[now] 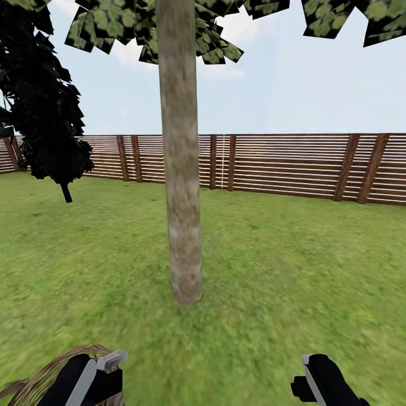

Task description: Take the three Easter eggs out of the wicker basket on the lawn in the garden, then place them on the lawn next to a single tree (choose any tree) so that all three eggs are next to the same tree and none are left in the basket.

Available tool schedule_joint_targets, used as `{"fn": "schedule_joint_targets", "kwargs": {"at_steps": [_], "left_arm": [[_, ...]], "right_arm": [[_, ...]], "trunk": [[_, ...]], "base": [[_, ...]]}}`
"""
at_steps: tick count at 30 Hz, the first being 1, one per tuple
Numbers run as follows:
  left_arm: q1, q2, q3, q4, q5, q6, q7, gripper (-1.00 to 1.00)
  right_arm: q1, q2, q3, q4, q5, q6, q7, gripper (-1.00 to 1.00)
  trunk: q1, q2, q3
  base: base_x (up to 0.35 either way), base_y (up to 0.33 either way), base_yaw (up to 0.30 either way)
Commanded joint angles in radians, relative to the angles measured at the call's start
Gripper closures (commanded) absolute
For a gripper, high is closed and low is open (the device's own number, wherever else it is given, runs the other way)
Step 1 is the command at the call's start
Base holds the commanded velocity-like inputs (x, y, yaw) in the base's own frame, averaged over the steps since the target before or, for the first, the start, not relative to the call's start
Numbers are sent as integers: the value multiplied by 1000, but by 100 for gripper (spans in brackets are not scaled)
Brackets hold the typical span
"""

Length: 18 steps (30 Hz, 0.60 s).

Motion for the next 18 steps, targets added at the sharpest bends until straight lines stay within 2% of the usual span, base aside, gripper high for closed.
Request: {"fn": "schedule_joint_targets", "kwargs": {"at_steps": [1, 18], "left_arm": [[-1, 0, 0, -1, 3, 4, 10, 100], [-1, 0, -3, 0, 0, 5, 10, 100]], "right_arm": [[-1, 0, 0, -1, 4, 4, 0, -100], [-1, 0, 2, 1, 3, 4, 1, -100]], "trunk": [[4, -8, -4], [69, -127, -58]], "base": [[0, 0, 0], [0, 0, 0]]}}
